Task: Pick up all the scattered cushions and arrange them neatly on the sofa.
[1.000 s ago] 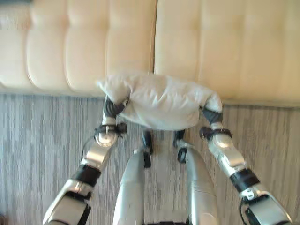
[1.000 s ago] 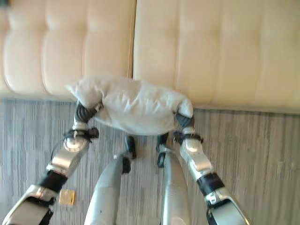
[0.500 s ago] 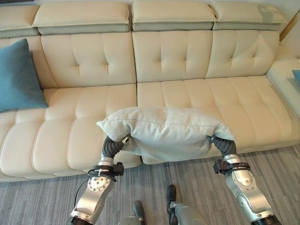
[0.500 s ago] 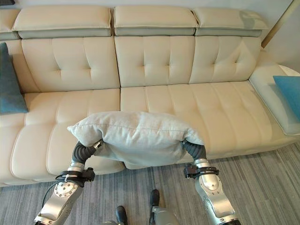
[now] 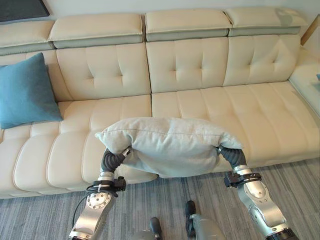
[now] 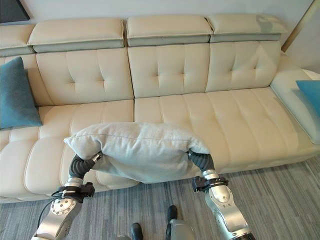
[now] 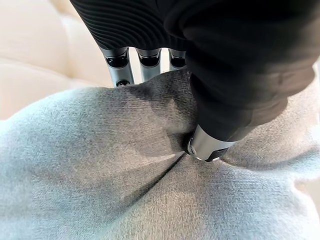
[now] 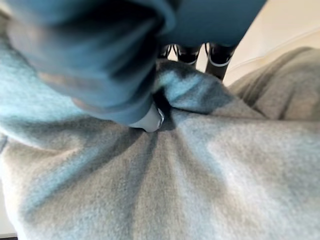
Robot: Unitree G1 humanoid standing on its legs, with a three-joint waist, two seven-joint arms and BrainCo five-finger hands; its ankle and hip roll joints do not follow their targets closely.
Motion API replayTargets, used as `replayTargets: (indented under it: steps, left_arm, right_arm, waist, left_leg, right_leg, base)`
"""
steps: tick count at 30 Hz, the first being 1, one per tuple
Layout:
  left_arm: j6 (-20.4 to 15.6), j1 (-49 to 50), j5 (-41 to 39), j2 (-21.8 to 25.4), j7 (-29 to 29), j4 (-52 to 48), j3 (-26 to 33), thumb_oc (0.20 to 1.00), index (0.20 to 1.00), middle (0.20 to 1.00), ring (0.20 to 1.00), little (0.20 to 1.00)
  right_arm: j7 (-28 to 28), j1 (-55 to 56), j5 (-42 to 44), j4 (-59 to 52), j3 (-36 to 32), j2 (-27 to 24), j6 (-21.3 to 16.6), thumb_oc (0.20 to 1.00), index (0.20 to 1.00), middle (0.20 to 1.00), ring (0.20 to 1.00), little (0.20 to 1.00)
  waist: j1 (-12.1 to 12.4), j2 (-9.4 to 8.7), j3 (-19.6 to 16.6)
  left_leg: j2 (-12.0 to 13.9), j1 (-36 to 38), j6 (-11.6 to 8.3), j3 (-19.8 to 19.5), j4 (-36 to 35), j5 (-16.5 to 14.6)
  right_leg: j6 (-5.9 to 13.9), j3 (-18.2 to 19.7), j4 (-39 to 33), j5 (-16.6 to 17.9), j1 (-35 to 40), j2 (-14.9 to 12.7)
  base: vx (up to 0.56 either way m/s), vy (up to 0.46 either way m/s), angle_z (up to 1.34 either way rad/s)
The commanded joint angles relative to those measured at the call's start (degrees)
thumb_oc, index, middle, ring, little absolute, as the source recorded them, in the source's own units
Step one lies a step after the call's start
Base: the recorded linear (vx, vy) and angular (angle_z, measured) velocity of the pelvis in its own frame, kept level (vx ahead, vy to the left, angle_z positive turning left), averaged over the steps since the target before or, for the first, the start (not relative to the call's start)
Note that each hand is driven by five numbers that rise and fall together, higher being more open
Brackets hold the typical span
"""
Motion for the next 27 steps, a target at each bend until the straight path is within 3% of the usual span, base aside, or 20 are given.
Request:
replayTargets:
  steps: [1, 3, 8, 9, 10, 11, 12, 13, 15, 16, 18, 19, 20, 22, 24, 27]
  left_arm:
    - [-4.45, -1.28, 0.91, 1.72, -1.95, -6.98, 1.54, 0.2, 0.2, 0.2, 0.2, 0.2]
    - [-4.28, -0.81, 0.72, 1.2, -2.91, -6.84, 1.97, 0.2, 0.2, 0.2, 0.2, 0.2]
    - [-4.32, -0.69, 1.11, 0.16, -4.84, -6.41, 1.23, 0.2, 0.2, 0.2, 0.2, 0.2]
    - [-4.43, -1.33, 0.57, -0.41, -5.37, -6.23, 0.82, 0.2, 0.2, 0.2, 0.2, 0.2]
    - [-4.43, -1.35, 0.56, -0.41, -5.37, -6.22, 0.8, 0.2, 0.2, 0.2, 0.2, 0.2]
    - [-4.24, -1.6, -0.2, -0.8, -6.07, -6.36, 0.47, 0.2, 0.2, 0.2, 0.2, 0.2]
    - [-4.18, -1.66, -0.43, -0.93, -6.44, -6.24, 0.44, 0.2, 0.2, 0.2, 0.2, 0.2]
    - [-4.18, -1.67, -0.44, -0.94, -6.46, -6.24, 0.44, 0.2, 0.2, 0.2, 0.2, 0.2]
    - [-3.72, -1.84, -0.58, -1.17, -7.09, -5.76, 0.21, 0.2, 0.2, 0.2, 0.2, 0.2]
    - [-3.72, -1.84, -0.58, -1.17, -7.08, -5.76, 0.2, 0.2, 0.2, 0.2, 0.2, 0.2]
    - [-3.2, -3.19, -0.52, -1.32, -7.55, -5.02, -0.8, 0.2, 0.2, 0.2, 0.2, 0.2]
    - [-3.21, -3.22, -0.52, -1.28, -7.54, -5.01, -0.79, 0.2, 0.2, 0.2, 0.2, 0.2]
    - [-3.13, -3.59, 0.05, -1.37, -7.79, -4.88, -1.11, 0.2, 0.2, 0.2, 0.2, 0.2]
    - [-3.15, -3.72, 0.3, -1.26, -7.75, -4.91, -1.14, 0.2, 0.2, 0.2, 0.2, 0.2]
    - [-3.39, -4.24, 0.56, -1.17, -7.4, -4.81, -0.79, 0.2, 0.2, 0.2, 0.2, 0.2]
    - [-3.3, -4.04, 0.65, -1.21, -6.77, -5.09, -0.32, 0.2, 0.2, 0.2, 0.2, 0.2]
  right_arm:
    - [2.95, -5.45, 0.92, -7.7, 1.34, 2.33, -5.67, 0.2, 0.2, 0.2, 0.2, 0.2]
    - [3.42, -4.68, 1.2, -7.39, 0.75, 1.93, -5.51, 0.2, 0.2, 0.2, 0.2, 0.2]
    - [4.18, -1.15, 1.6, -7.7, -1.73, 1.81, -5.3, 0.2, 0.2, 0.2, 0.2, 0.2]
    - [4.3, -0.37, 1.42, -7.43, -2.69, 1.36, -5.51, 0.2, 0.2, 0.2, 0.2, 0.2]
    - [4.3, -0.37, 1.42, -7.42, -2.71, 1.35, -5.52, 0.2, 0.2, 0.2, 0.2, 0.2]
    - [4.14, -0.24, 1.39, -7.25, -3.49, 0.36, -5.49, 0.2, 0.2, 0.2, 0.2, 0.2]
    - [3.98, -0.3, 1.34, -6.96, -3.77, -0.08, -5.5, 0.2, 0.2, 0.2, 0.2, 0.2]
    - [3.98, -0.31, 1.34, -6.94, -3.77, -0.09, -5.51, 0.2, 0.2, 0.2, 0.2, 0.2]
    - [3.52, -0.5, 1.36, -6.27, -4.51, -1.1, -5.29, 0.2, 0.2, 0.2, 0.2, 0.2]
    - [3.52, -0.5, 1.36, -6.27, -4.51, -1.1, -5.29, 0.2, 0.2, 0.2, 0.2, 0.2]
    - [3.17, -0.22, 1.33, -6.15, -5.16, -1.46, -4.95, 0.2, 0.2, 0.2, 0.2, 0.2]
    - [3.17, -0.25, 1.33, -6.15, -5.17, -1.4, -4.94, 0.2, 0.2, 0.2, 0.2, 0.2]
    - [2.89, -0.18, 0.67, -6.33, -5.63, -1.51, -5.05, 0.2, 0.2, 0.2, 0.2, 0.2]
    - [2.83, -0.21, 0.59, -6.48, -5.95, -1.46, -5.14, 0.2, 0.2, 0.2, 0.2, 0.2]
    - [2.37, -0.8, 0.14, -5.98, -6.03, -1.14, -5.17, 0.2, 0.2, 0.2, 0.2, 0.2]
    - [1.96, -0.84, 0.14, -5.8, -6.27, -0.89, -4.86, 0.2, 0.2, 0.2, 0.2, 0.2]
  waist:
    - [-0.45, -0.2, -0.15]
    - [-1.61, -0.31, -0.5]
    - [-3.7, 0.26, -1.18]
    - [-3.84, 0.38, -1.47]
    - [-3.93, 0.44, -1.49]
    - [-4.18, 0.21, -1.48]
    - [-4.28, 0.18, -1.7]
    - [-4.34, 0.29, -1.75]
    - [-4.35, 0.31, -2.53]
    - [-4.34, 0.32, -2.54]
    - [-3.98, -0.45, -2.12]
    - [-4.07, -0.73, -2.3]
    - [-3.62, -1.29, -1.71]
    - [-3.51, -1.66, -1.57]
    - [-2.79, -1.68, -1.37]
    - [-2.01, -1.82, -0.88]
  left_leg:
    - [-2.19, 2.19, 0.36, -4.89, 4.2, -6.47]
    - [-3.29, 5.33, -0.5, -5.74, 3.12, -8.05]
    - [-2.93, 9.47, -2.74, -8.15, 3.67, -9.4]
    - [-1.67, 7.75, -5.26, -8.22, 10.13, -5.84]
    - [-1.56, 7.46, -5.34, -8.34, 10.58, -6.03]
    - [0.79, 3.42, -7.33, -7.27, 18.59, -1.94]
    - [1.95, 2.22, -7.77, -6.62, 21.11, -0.68]
    - [2.1, 1.95, -7.84, -6.72, 21.49, -0.84]
    - [4.95, -0.6, -8.24, -5.21, 26.61, 2.9]
    - [4.96, -0.62, -8.24, -5.21, 26.63, 2.89]
    - [5.39, -5.06, -6.44, -5.11, 25.99, -0.41]
    - [5.05, -5.24, -6.33, -5.07, 25.68, -0.01]
    - [4.01, -7.43, -5.24, -5.58, 22.29, -4.49]
    - [3.08, -8.49, -5.15, -6.21, 18.56, -4.72]
    - [3.02, -10.37, -5.95, -7.0, 12.56, -2.48]
    - [2.97, -12.94, -6.47, -7.68, 13.15, -0.47]
  right_leg:
    - [2.58, -0.67, 0.76, -0.47, -0.22, -0.88]
    - [3.29, -2.91, -11.14, 1.77, -2.49, -0.76]
    - [3.44, -0.97, -15.27, 4.29, -1.31, 0.38]
    - [2.3, -1.46, -14.52, 5.03, 0.23, 0.56]
    - [2.25, -1.6, -14.54, 5.04, 0.21, 0.58]
    - [0.86, -2.58, -14.42, 3.95, 2.31, 0.8]
    - [0.18, -2.95, -14.48, 3.16, 3.05, 1.11]
    - [0.11, -3.06, -14.48, 3.15, 2.99, 1.21]
    - [-2.34, -3.56, -14.35, 0.31, 4.87, 2.97]
    - [-2.35, -3.56, -14.34, 0.31, 4.85, 2.98]
    - [-2.68, -2.98, -14.61, -1.52, 6.89, 3.15]
    - [-2.65, -2.95, -14.71, -1.33, 6.66, 2.84]
    - [-1.98, -2.47, -15.02, -1.92, 7.86, 2.24]
    - [-1.63, -2.29, -15.13, -1.83, 7.98, 1.63]
    - [-1.08, -1.63, -16.11, -1.78, 9.23, 1.24]
    - [-1.33, -1.38, -15.85, -2.16, 10.36, 1.12]
  base:
    - [0.29, -0.056, 0.05]
    - [0.38, -0.074, 0.04]
    - [0.31, -0.106, 0.4]
    - [0.19, -0.158, 0.6]
    - [0.31, -0.285, 0.58]
    - [0.18, -0.184, 0.2]
    - [0.18, -0.183, 0.21]
    - [0.13, -0.108, 0.18]
    - [0.2, -0.142, 0.08]
    - [0.24, -0.151, -0.06]
    - [0.15, -0.067, -0.02]
    - [0.13, 0.012, 0.04]
    - [0.08, 0.016, 0.07]
    - [0.1, 0.059, 0.01]
    - [0.1, 0.096, 0.03]
    - [0.08, 0.107, -0.04]
